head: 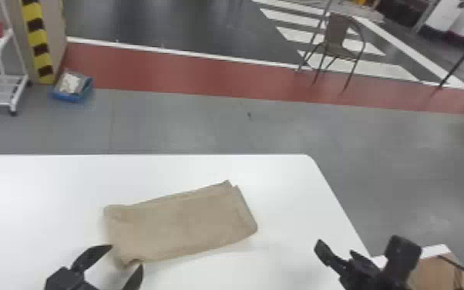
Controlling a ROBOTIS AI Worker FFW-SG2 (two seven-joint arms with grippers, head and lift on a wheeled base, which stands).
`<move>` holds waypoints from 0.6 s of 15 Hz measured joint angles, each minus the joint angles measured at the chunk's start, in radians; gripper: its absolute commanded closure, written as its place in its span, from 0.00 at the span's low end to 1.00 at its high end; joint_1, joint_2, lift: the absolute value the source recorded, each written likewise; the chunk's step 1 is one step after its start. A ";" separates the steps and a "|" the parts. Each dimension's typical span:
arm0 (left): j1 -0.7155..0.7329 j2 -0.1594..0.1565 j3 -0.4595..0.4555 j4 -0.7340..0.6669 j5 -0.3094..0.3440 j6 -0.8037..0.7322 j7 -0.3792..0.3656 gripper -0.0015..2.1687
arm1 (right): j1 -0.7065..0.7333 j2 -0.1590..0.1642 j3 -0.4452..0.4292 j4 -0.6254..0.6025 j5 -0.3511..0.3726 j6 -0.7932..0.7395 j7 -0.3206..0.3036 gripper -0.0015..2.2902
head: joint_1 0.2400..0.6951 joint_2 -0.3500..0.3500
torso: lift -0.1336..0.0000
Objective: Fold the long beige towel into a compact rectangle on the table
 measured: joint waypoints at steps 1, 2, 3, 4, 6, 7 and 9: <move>-0.005 -0.005 -0.002 0.006 0.002 -0.005 0.024 0.10 | 0.002 0.000 0.000 -0.001 0.000 0.001 0.000 0.03 | 1.00 0.00 | 1.00; -0.009 -0.008 -0.002 0.010 0.005 -0.009 0.038 0.10 | 0.003 0.000 0.000 -0.002 0.000 0.002 0.000 0.03 | 1.00 0.00 | 1.00; -0.011 -0.010 -0.002 0.012 0.009 -0.013 0.050 0.10 | 0.004 0.000 0.000 -0.002 0.000 0.003 0.000 0.03 | 1.00 0.00 | 1.00; -0.014 -0.012 -0.004 0.015 0.011 -0.015 0.063 0.13 | 0.004 0.000 0.000 -0.002 0.000 0.003 0.000 0.03 | 1.00 0.00 | 1.00; -0.027 -0.016 -0.020 0.027 0.009 -0.006 0.099 0.15 | 0.004 0.000 0.000 -0.002 0.000 0.003 0.000 0.03 | 1.00 0.00 | 1.00; -0.033 -0.017 -0.032 0.031 0.003 0.009 0.114 0.15 | 0.004 0.000 0.000 -0.002 0.000 0.003 0.001 0.03 | 1.00 0.00 | 1.00; -0.034 -0.007 -0.042 0.021 0.000 0.025 0.109 0.15 | 0.004 0.000 0.000 -0.002 -0.001 0.003 0.002 0.03 | 1.00 0.00 | 1.00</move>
